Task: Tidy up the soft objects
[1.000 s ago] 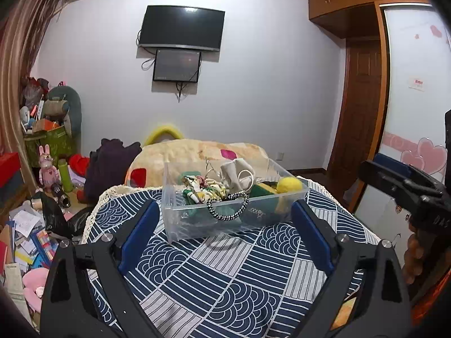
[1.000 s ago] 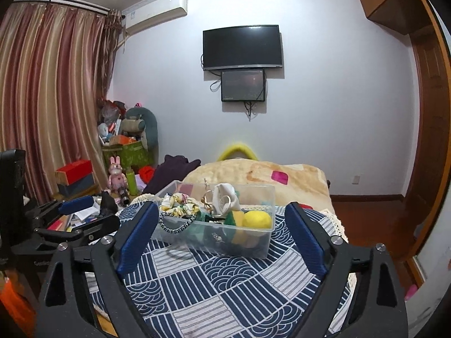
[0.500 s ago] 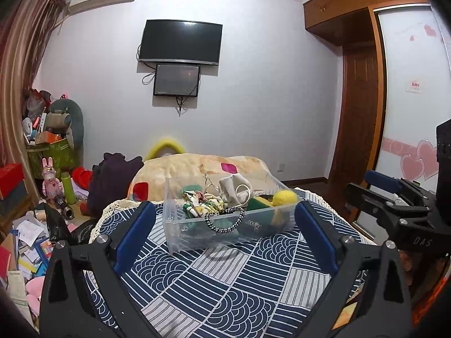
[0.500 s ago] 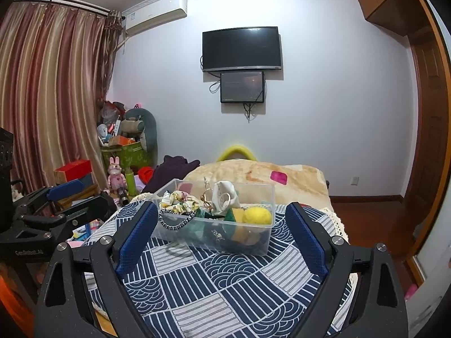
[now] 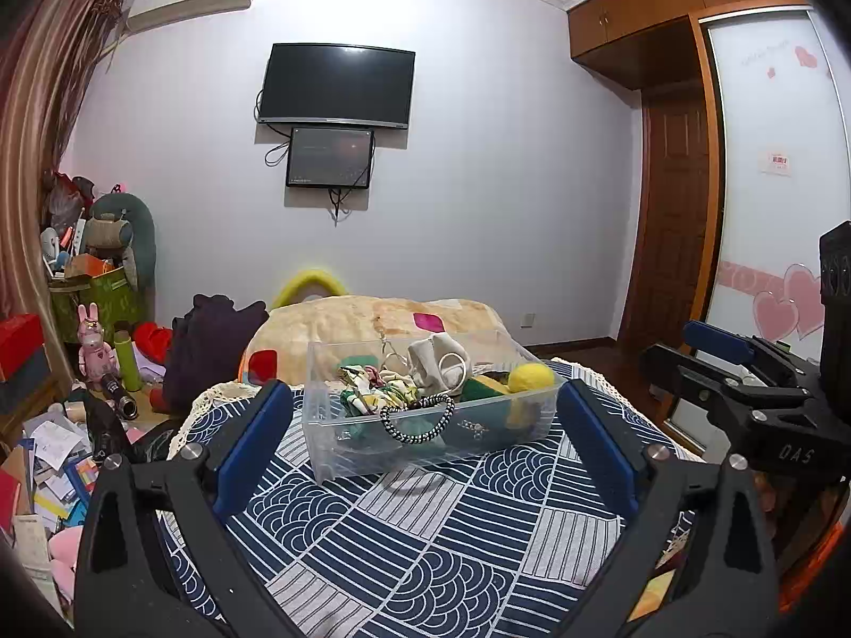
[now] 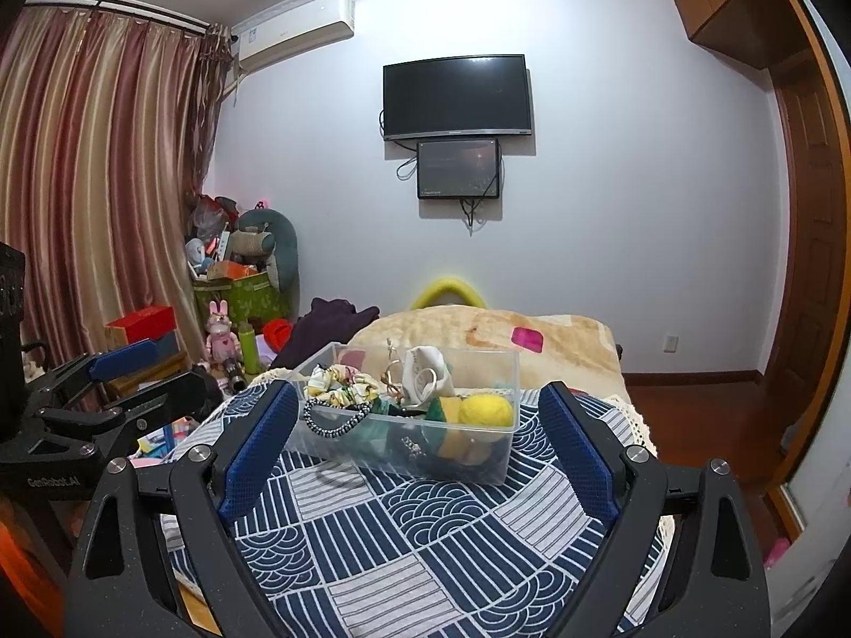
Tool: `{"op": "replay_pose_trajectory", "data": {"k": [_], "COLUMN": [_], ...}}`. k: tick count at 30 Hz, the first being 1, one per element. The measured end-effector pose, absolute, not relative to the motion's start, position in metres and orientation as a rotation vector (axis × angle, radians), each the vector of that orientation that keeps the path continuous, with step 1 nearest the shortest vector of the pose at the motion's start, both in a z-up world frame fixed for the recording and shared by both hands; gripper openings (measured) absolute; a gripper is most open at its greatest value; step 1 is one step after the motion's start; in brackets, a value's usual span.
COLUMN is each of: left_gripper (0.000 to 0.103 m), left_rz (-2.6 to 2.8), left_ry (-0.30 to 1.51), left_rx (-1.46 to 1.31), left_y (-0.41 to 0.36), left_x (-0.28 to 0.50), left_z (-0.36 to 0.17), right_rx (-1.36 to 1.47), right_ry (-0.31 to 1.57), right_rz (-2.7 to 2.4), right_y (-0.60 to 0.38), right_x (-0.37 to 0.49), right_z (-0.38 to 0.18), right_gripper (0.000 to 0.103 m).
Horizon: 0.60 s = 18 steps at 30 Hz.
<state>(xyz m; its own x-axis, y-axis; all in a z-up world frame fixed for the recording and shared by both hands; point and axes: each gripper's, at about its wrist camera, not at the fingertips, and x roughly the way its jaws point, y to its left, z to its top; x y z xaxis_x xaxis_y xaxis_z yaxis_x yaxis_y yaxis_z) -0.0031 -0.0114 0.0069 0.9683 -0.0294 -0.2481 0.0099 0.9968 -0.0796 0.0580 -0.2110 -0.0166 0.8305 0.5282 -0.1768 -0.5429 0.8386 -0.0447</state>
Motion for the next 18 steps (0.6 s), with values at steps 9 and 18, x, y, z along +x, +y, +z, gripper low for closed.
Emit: {"op": "replay_pose_trajectory", "data": {"k": [9, 18], "left_gripper": [0.103, 0.103], "left_rz": [-0.017, -0.016], "left_ry": [0.243, 0.244], "left_rx": [-0.086, -0.085], "left_y": [-0.0121, -0.0124], "left_x": [-0.004, -0.0039], "left_z": [0.0074, 0.0064], "right_rx": [-0.092, -0.09], "right_ry": [0.161, 0.162], "right_rz": [0.575, 0.575], "right_y": [-0.2126, -0.2125], "right_x": [0.0577, 0.058], "right_z": [-0.0164, -0.0165], "right_gripper": [0.091, 0.091]}}
